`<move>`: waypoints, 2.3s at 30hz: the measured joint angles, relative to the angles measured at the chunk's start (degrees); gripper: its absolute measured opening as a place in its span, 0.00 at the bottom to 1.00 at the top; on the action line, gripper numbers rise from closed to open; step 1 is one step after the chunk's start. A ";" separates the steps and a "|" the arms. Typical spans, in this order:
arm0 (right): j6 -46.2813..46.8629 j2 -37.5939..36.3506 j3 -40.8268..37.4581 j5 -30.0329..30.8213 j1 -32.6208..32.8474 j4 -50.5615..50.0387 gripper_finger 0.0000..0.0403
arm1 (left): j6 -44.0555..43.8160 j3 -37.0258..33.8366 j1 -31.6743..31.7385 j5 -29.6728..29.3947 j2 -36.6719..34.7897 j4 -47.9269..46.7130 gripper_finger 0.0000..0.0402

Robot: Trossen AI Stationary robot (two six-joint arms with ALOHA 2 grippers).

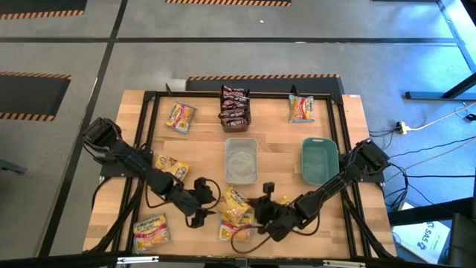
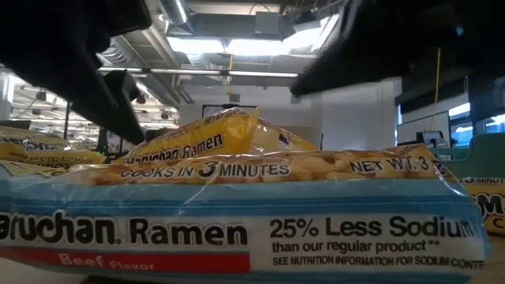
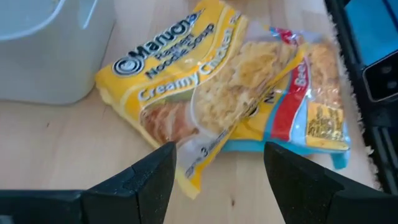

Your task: Sort Maruchan noodles

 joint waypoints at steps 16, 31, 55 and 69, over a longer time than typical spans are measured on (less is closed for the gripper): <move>33.41 -5.12 7.94 -23.79 6.31 -39.38 0.27 | -2.54 0.00 -1.42 -2.81 0.20 0.12 0.59; 50.74 -5.73 7.83 -27.36 17.98 -47.70 0.29 | 21.27 18.52 4.45 -1.92 9.80 9.39 0.59; 61.96 -13.16 -13.82 -24.04 21.80 -22.67 0.29 | 29.74 58.39 15.77 18.23 43.44 -8.67 0.59; 55.76 -13.33 -17.12 -15.62 13.13 -25.63 0.29 | 29.65 58.58 15.78 16.24 43.73 -14.14 0.59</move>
